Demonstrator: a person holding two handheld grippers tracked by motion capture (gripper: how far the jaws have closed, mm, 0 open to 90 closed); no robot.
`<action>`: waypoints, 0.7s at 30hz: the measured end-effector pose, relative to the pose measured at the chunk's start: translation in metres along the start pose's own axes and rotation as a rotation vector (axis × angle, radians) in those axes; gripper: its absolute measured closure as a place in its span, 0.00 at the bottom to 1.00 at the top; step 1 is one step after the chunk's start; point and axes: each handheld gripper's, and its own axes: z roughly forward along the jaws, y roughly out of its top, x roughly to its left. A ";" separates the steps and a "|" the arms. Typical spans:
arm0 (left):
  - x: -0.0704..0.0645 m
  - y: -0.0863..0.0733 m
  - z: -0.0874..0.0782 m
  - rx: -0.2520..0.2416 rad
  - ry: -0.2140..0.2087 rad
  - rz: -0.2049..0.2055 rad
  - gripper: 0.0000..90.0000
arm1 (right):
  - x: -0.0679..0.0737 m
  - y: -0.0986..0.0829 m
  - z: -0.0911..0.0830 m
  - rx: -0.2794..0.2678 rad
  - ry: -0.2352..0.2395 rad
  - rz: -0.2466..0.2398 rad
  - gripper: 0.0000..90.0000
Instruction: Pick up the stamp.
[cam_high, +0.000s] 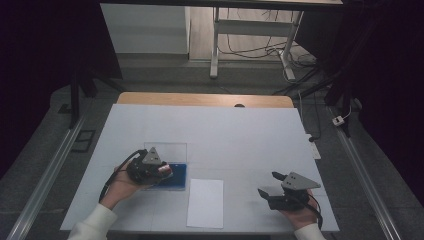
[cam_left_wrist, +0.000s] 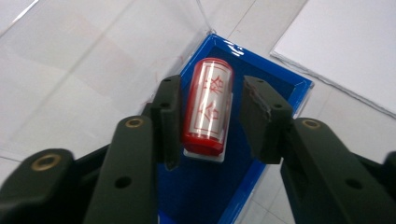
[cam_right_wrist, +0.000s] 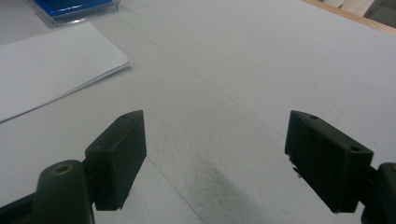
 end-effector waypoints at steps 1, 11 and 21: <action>0.000 0.000 0.000 0.000 0.000 0.000 0.69 | 0.000 0.000 0.000 -0.003 0.007 0.002 0.23; 0.004 -0.004 0.003 -0.013 -0.030 -0.001 0.76 | 0.000 0.000 0.000 0.000 0.006 0.000 0.23; 0.003 -0.004 0.002 -0.016 -0.034 0.024 0.78 | 0.000 0.000 0.000 0.000 0.010 -0.002 0.24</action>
